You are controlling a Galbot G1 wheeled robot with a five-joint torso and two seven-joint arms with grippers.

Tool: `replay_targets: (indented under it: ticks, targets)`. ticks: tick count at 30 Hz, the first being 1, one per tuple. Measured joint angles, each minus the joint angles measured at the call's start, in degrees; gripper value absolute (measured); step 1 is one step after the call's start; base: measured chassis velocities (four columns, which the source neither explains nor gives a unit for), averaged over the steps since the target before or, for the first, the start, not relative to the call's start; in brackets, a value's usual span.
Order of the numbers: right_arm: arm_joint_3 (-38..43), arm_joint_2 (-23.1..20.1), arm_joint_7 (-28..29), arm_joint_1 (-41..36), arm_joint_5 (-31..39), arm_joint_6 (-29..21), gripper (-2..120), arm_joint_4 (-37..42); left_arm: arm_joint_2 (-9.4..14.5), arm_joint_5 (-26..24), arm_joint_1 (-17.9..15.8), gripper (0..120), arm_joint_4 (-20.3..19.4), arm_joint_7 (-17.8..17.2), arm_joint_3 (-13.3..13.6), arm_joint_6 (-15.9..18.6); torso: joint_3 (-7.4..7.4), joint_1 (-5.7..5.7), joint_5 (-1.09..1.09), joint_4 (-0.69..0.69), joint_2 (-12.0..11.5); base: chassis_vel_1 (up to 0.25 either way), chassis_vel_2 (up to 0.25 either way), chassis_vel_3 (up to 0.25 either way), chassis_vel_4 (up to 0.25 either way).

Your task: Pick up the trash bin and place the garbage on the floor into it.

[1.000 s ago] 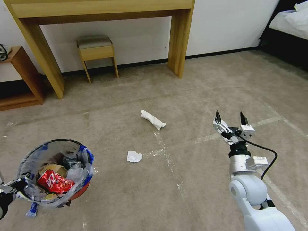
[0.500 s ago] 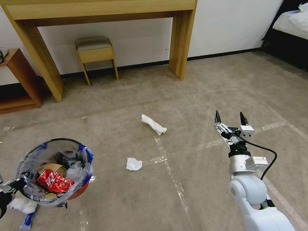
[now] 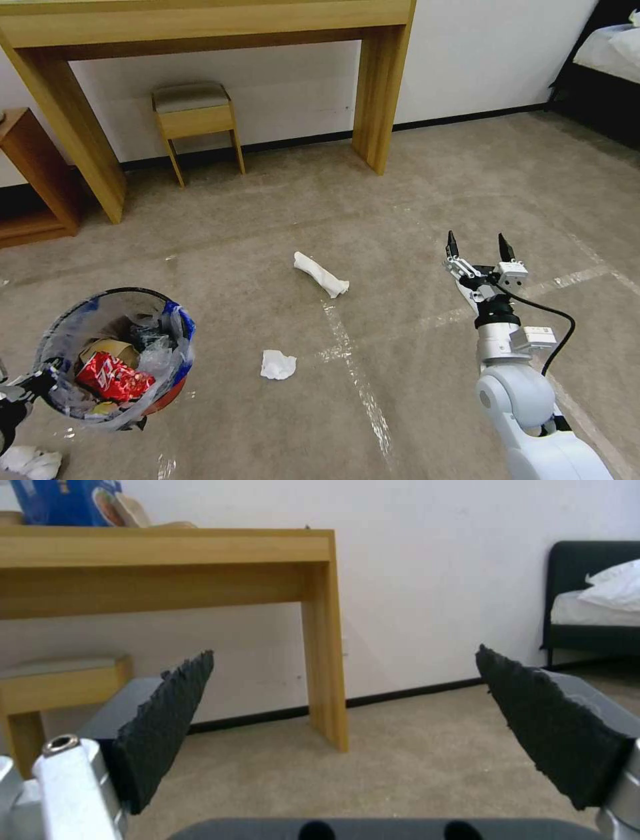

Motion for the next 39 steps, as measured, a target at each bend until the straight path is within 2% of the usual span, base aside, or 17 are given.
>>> replay_targets:
  ticks: [17, 33, 39]
  targets:
    - [-0.1, 0.3, -0.3, 0.3, -0.5, 1.0, 100, -0.9, -0.1, 0.1, -0.1, 1, 0.1, 0.0, 0.1, -0.1, 0.0, 0.0, 0.01, 0.0, 0.0, -0.115, 0.105, 0.105, -0.108]
    - [-0.1, -0.2, -1.8, 0.3, -0.9, 1.5, 100, -1.1, -0.5, 0.3, 0.0, 1, 0.0, 0.1, 0.2, -0.1, -0.01, 0.0, 0.01, 0.0, 0.0, -0.012, 0.01, 0.013, -0.015]
    - [-0.2, -1.5, -2.9, 0.6, -1.0, 1.2, 100, -1.3, -0.5, 0.3, 0.0, 1, 0.0, 0.2, 0.2, -0.1, -0.01, 0.0, 0.01, 0.0, 0.0, 0.0, 0.0, 0.0, 0.0]
